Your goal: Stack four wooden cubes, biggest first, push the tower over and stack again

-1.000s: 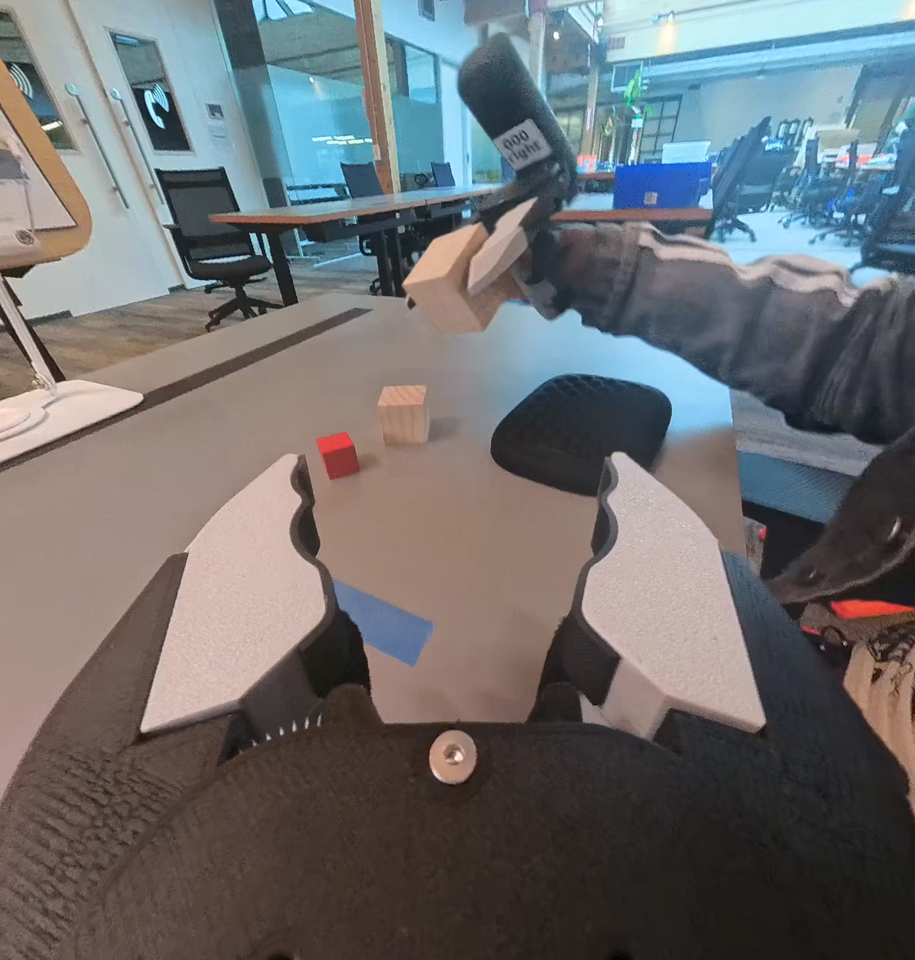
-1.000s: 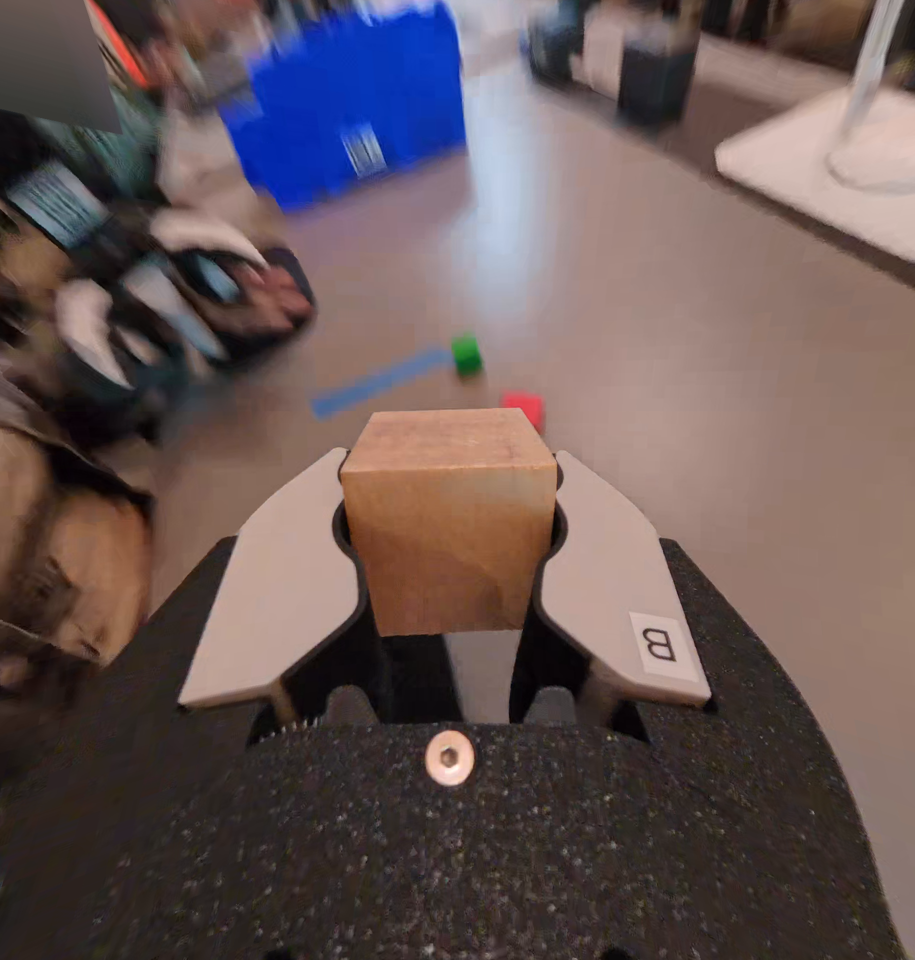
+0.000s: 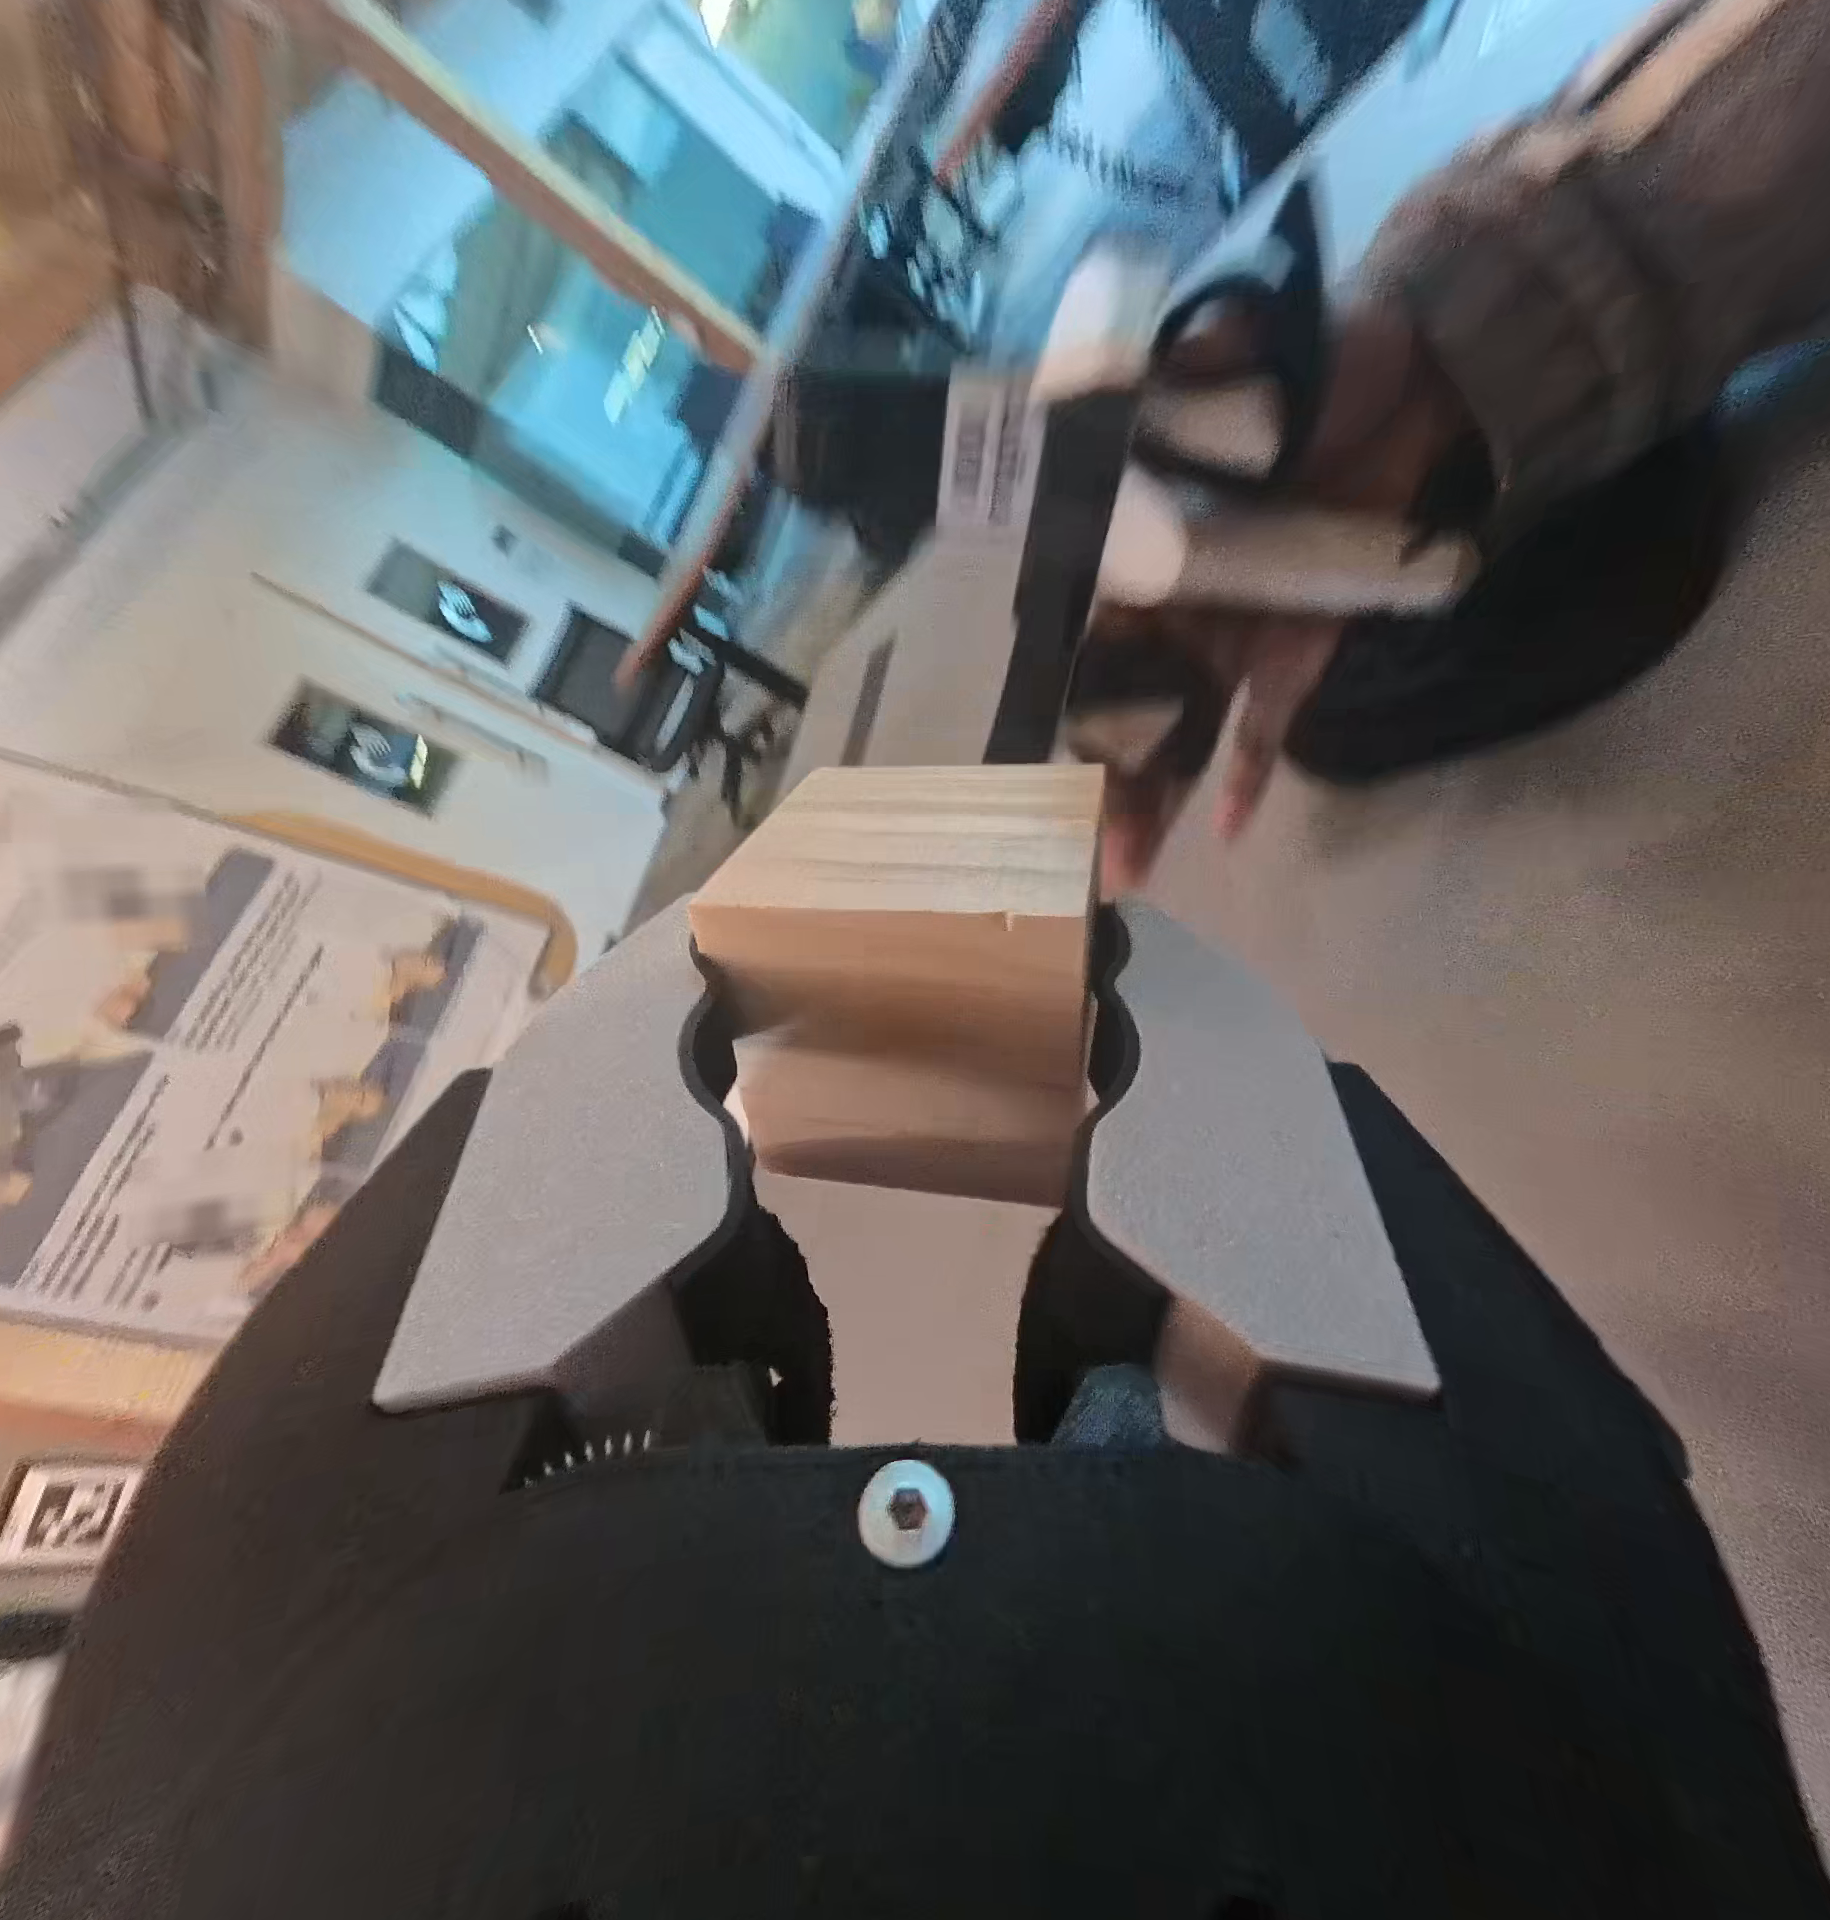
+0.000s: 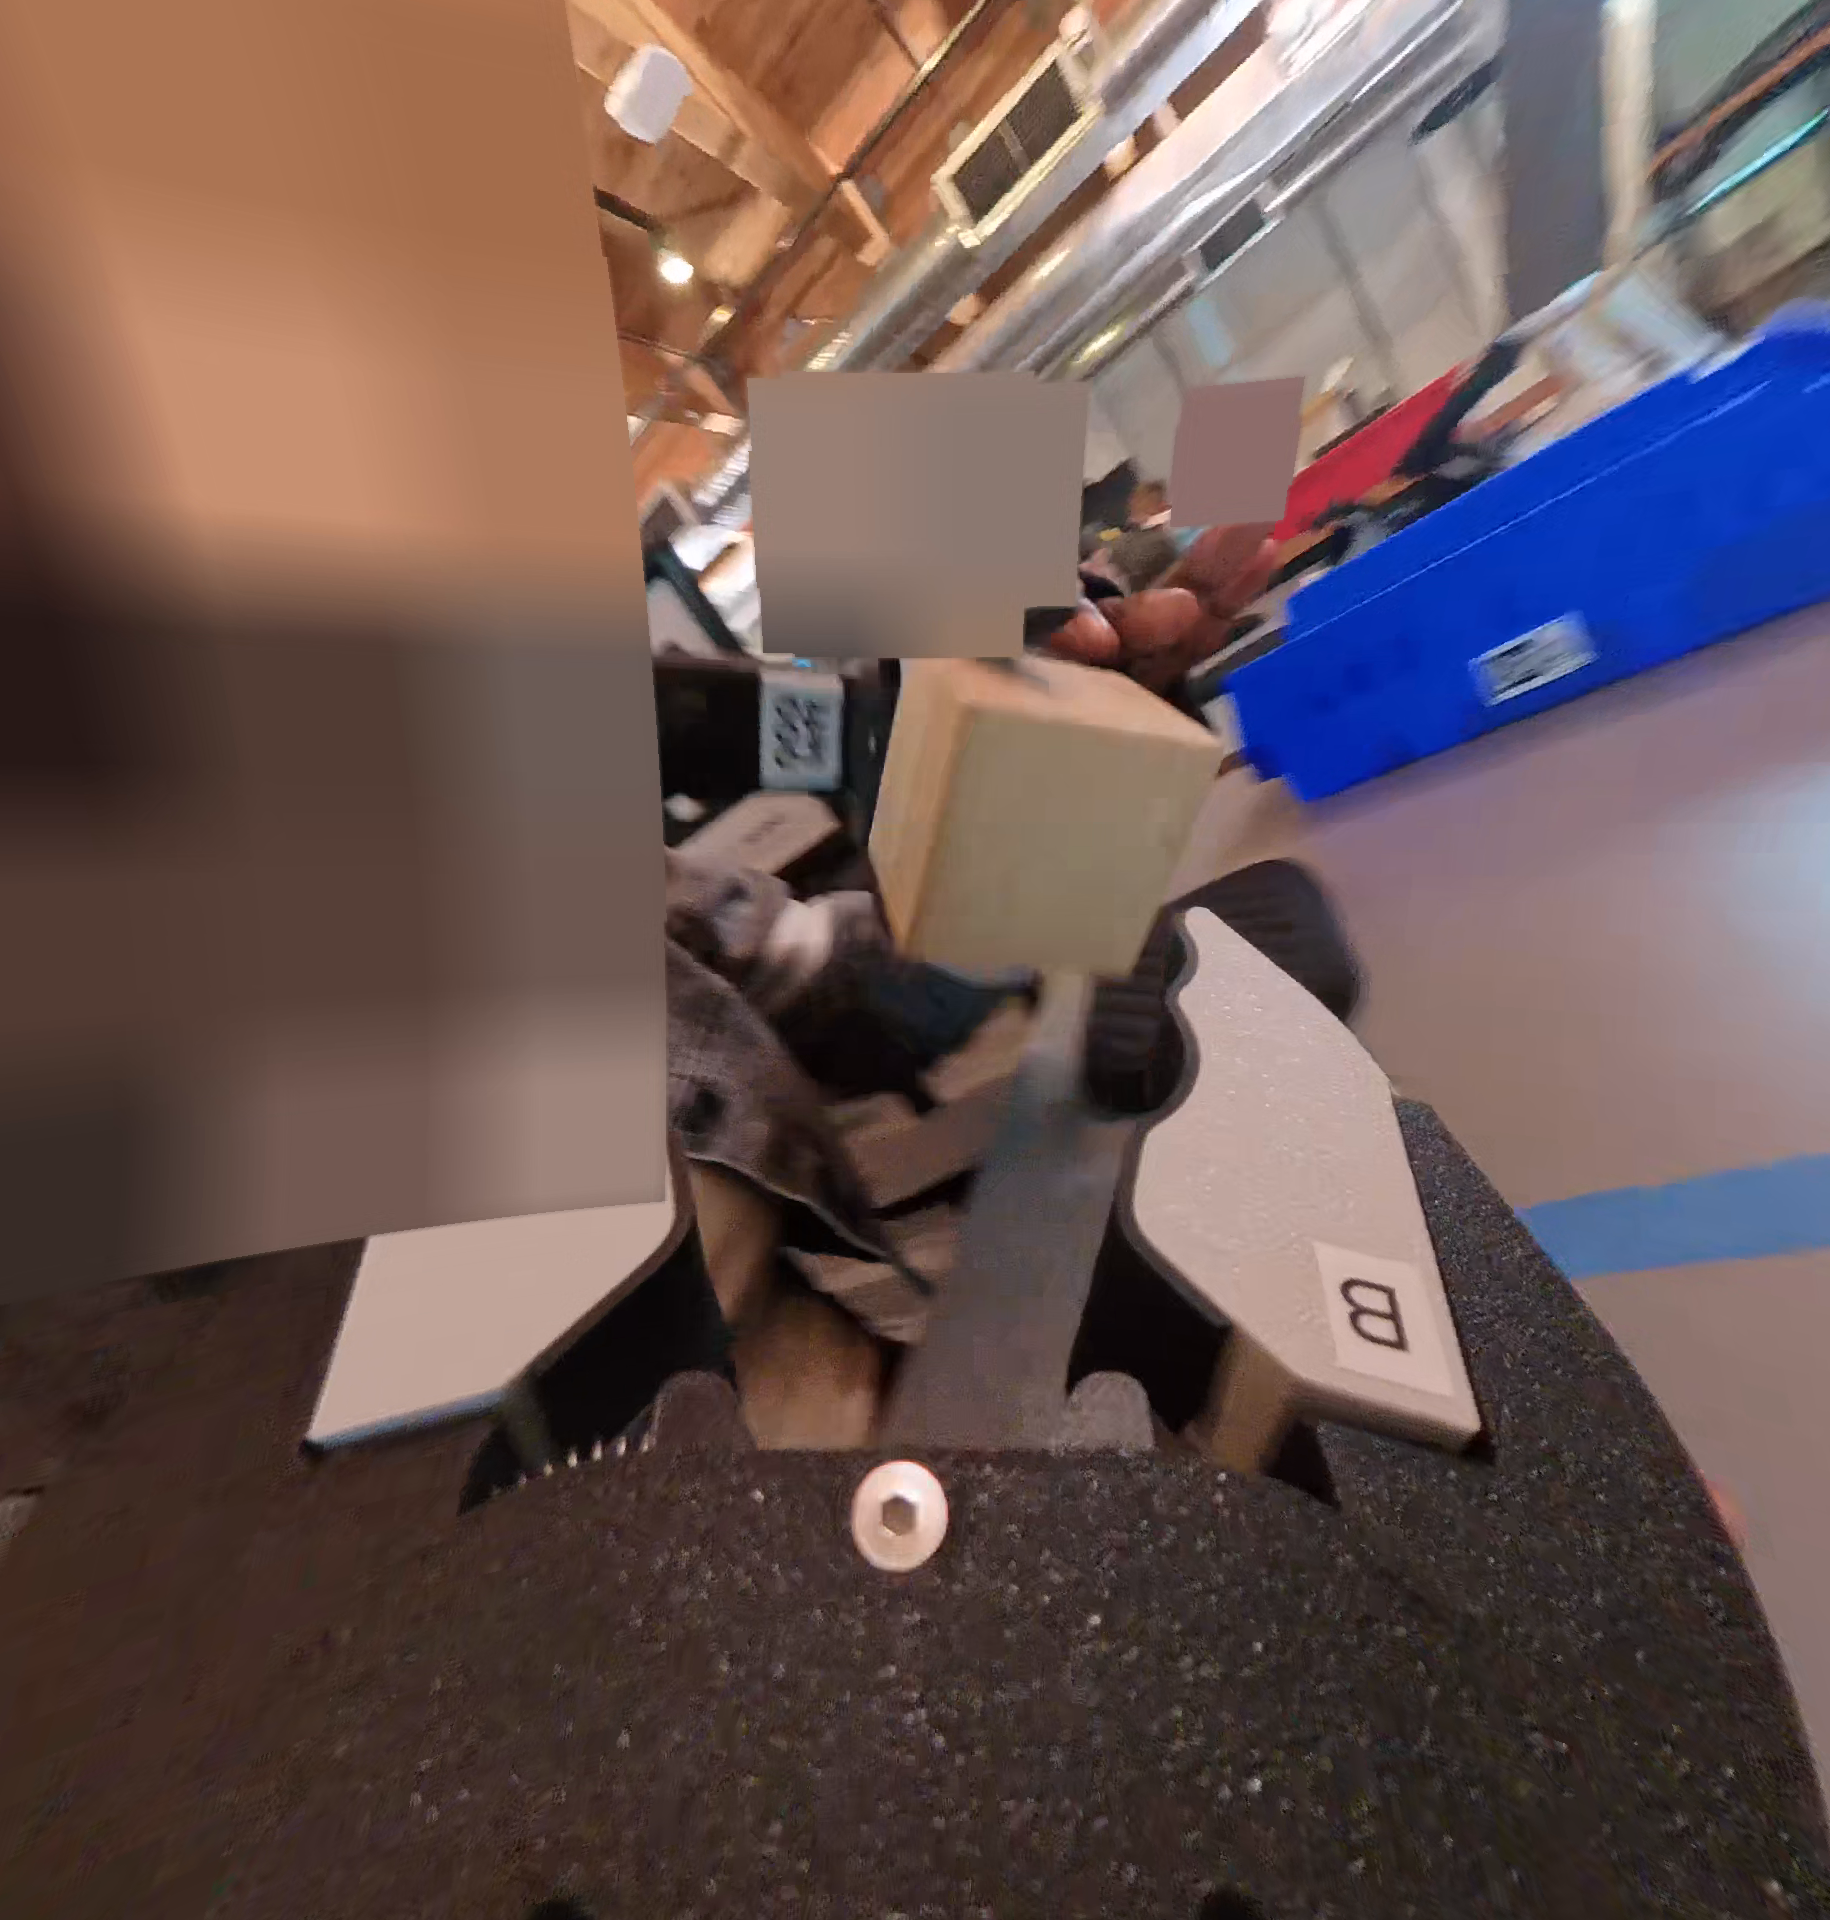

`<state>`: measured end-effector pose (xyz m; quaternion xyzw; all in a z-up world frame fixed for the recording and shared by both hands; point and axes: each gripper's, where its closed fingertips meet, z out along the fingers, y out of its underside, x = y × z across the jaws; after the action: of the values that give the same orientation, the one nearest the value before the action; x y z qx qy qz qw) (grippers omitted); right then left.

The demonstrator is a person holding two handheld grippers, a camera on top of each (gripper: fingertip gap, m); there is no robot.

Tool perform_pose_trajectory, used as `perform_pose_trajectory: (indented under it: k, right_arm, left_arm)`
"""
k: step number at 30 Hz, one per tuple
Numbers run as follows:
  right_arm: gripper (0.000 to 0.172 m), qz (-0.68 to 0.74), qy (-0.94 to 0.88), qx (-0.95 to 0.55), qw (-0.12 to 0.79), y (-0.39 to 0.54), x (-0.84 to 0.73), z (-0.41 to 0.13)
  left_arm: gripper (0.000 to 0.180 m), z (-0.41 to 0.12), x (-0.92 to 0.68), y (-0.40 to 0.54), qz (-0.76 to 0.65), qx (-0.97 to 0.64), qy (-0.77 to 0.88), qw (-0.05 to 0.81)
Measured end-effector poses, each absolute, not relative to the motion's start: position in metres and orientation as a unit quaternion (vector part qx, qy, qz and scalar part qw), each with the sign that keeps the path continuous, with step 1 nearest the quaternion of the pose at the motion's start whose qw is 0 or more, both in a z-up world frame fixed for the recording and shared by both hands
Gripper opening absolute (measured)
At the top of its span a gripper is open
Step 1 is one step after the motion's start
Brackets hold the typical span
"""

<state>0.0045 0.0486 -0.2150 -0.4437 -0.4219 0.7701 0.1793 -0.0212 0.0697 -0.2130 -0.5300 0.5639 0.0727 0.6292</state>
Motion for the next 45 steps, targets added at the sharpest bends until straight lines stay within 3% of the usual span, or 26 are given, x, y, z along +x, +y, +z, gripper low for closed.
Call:
perform_pose_trajectory:
  k: [1, 6, 8, 11, 16, 27, 33, 38, 41, 45]
  right_arm:
    - [0.095, 0.748, -0.433, -0.449, 0.228, 0.058, 0.007, -0.217]
    - [0.12, 0.622, -0.45, -0.465, 0.44, 0.094, 0.015, -0.226]
    - [0.126, 0.581, -0.474, -0.457, 0.478, 0.093, 0.012, -0.231]
    - [0.136, 0.538, -0.514, -0.458, 0.487, 0.087, 0.004, -0.244]
    - [0.14, 0.526, -0.529, -0.461, 0.481, 0.083, 0.0, -0.252]
    - [0.139, 0.526, -0.521, -0.464, 0.486, 0.086, 0.001, -0.25]
    - [0.139, 0.524, -0.52, -0.466, 0.488, 0.087, 0.001, -0.25]
    - [0.138, 0.525, -0.513, -0.468, 0.493, 0.091, 0.003, -0.248]
    - [0.133, 0.518, -0.503, -0.478, 0.5, 0.098, 0.007, -0.246]
    - [0.116, 0.451, -0.51, -0.536, 0.499, 0.125, 0.019, -0.259]
  left_arm:
    - [0.066, -0.215, -0.038, 0.076, 0.085, -0.551, 0.573, 0.601]
    - [0.068, -0.266, -0.117, 0.081, 0.068, -0.663, 0.663, 0.34]
    - [0.067, -0.286, -0.142, 0.079, 0.064, -0.692, 0.679, 0.237]
    - [0.067, -0.306, -0.156, 0.08, 0.041, -0.738, 0.656, 0.153]
    - [0.067, -0.333, -0.161, 0.078, 0.019, -0.764, 0.64, 0.079]
    - [0.068, -0.361, -0.159, 0.086, 0.036, -0.782, 0.619, 0.068]
    - [0.069, -0.364, -0.159, 0.087, 0.037, -0.78, 0.62, 0.08]
    - [0.101, -0.337, -0.156, 0.085, 0.019, -0.798, 0.585, 0.146]
    - [0.124, -0.299, -0.13, 0.092, -0.034, -0.8, 0.507, 0.318]
    - [0.126, -0.219, -0.089, 0.076, -0.213, -0.671, 0.317, 0.635]
